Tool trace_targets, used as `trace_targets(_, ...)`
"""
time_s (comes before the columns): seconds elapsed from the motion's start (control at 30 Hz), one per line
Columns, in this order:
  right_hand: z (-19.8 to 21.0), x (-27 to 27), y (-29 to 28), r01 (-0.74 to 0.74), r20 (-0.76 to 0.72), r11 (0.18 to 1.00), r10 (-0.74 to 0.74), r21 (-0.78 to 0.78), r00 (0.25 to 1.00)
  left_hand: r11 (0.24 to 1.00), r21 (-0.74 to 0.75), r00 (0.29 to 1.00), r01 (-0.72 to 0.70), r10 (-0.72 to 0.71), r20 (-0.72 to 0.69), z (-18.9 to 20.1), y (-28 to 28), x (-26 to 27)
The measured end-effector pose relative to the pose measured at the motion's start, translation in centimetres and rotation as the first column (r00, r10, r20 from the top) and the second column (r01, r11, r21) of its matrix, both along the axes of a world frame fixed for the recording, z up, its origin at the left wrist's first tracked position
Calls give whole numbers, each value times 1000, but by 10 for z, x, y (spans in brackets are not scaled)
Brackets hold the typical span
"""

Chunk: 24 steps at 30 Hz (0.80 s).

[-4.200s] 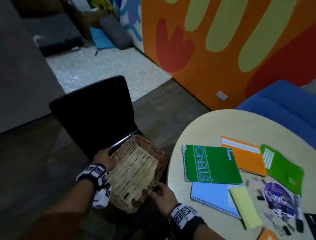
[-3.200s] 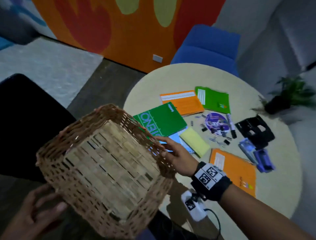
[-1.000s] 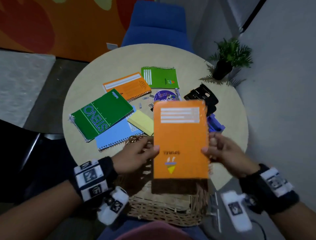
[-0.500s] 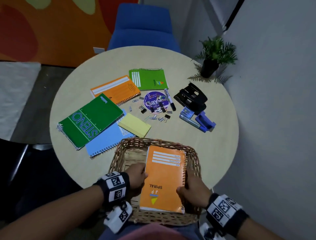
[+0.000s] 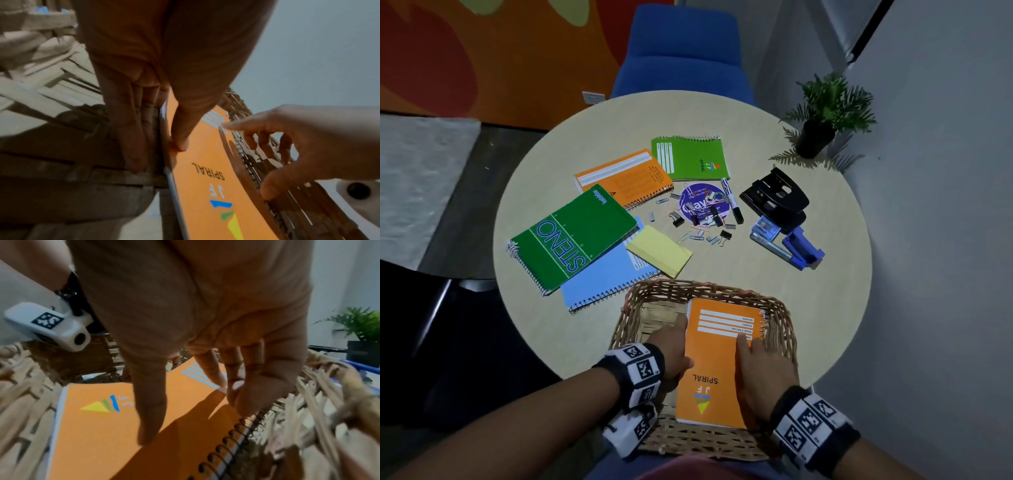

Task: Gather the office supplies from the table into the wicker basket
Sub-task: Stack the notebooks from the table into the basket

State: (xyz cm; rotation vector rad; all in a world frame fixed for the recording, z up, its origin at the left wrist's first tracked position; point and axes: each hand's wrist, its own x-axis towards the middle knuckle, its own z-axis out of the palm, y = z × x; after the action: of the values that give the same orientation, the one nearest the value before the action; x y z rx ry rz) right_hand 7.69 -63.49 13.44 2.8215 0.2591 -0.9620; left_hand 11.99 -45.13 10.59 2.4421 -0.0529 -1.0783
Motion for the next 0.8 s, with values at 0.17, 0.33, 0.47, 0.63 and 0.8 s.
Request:
trace_targets(0.17,-11,4,1,-14,-105,999,10,-29,994,998,-55,998,-2,-1,-58,2,9,5)
trace_targets(0.33,30,40,21,131,-111,974,-111,183,988,977,-210,999,-31,36,20,35,24,8)
trace_targets(0.47,70,95,67,323,-159,688,-293,649,943,888,-404,902,-222,344,260,72,89,41)
trace_targets(0.63,64,150,157,812,-781,-60,-320,581,536,826,-237,671,-512,556,490,59,214,111)
trace_targets(0.8,16,165,242,893,-839,-71,-381,444,387,846,272,857,-458,340,386,4,284,157)
